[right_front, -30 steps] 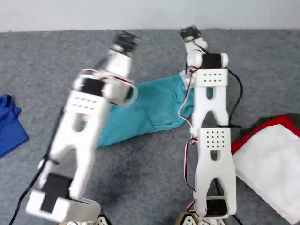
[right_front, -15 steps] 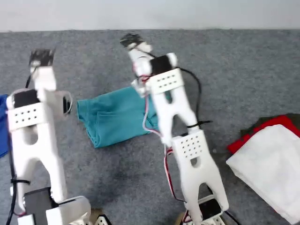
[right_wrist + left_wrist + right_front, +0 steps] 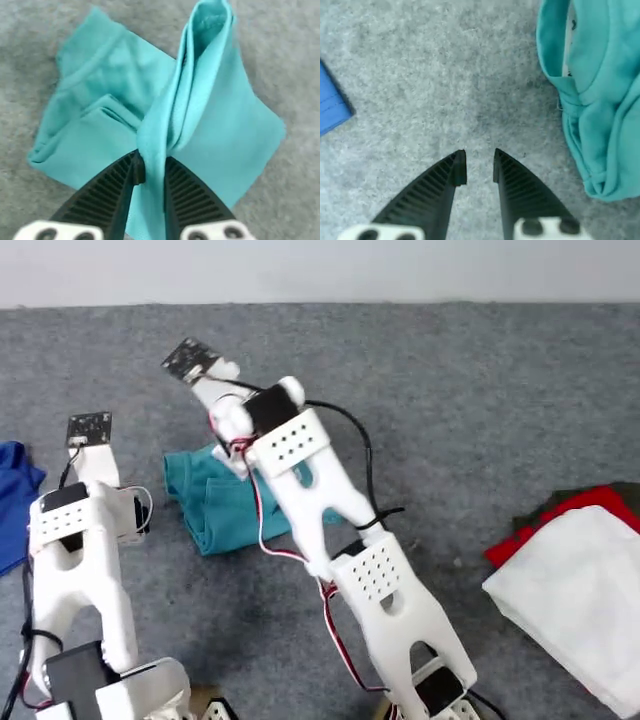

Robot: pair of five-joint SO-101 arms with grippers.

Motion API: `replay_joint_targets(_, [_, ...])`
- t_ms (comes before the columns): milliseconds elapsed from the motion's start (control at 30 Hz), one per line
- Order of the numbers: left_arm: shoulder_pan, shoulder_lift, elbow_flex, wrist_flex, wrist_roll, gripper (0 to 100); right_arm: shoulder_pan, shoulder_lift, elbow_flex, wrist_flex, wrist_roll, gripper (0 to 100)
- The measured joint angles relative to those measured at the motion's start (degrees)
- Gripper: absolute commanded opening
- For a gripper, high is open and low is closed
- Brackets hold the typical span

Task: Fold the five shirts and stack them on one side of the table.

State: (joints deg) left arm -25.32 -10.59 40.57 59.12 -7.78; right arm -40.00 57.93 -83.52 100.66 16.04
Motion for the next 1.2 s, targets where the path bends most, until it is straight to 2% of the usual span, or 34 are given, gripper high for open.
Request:
replay_joint_targets(133, [-0.6,0.0,0.0,0.0,-2.0,10,-2.0,0.0,0.0,-0.7,-0.2,0.9])
replay_joint_targets(400, [-12.5,0.0,-4.0,0.8,-1.9,10,-4.1,2.2,0.0,-3.1,-0.2,0.9])
replay_joint_targets(533, [-14.7,0.0,-4.9,1.6,-1.9,10,-6.6,2.8,0.0,-3.6,-0.2,1.7])
replay_joint_targets(600, [-14.8,0.0,-4.9,1.8,-2.1,10,-7.7,2.8,0.0,-3.6,-0.2,5.4])
replay_joint_targets(767, [-14.8,0.0,-4.9,1.8,-2.2,10,-8.9,2.8,0.0,-3.6,-0.2,24.2])
replay_joint_targets(933, [-14.8,0.0,-4.9,1.8,-2.2,10,-10.7,2.8,-1.8,-1.9,-0.2,24.5])
replay_joint_targets(1067, [-14.8,0.0,-4.9,1.8,-2.2,10,-7.5,1.8,-5.8,-0.9,-0.2,24.5])
replay_joint_targets(1200, [-14.8,0.0,-4.9,1.8,-2.2,10,0.8,1.3,-5.4,-0.7,-0.2,24.5])
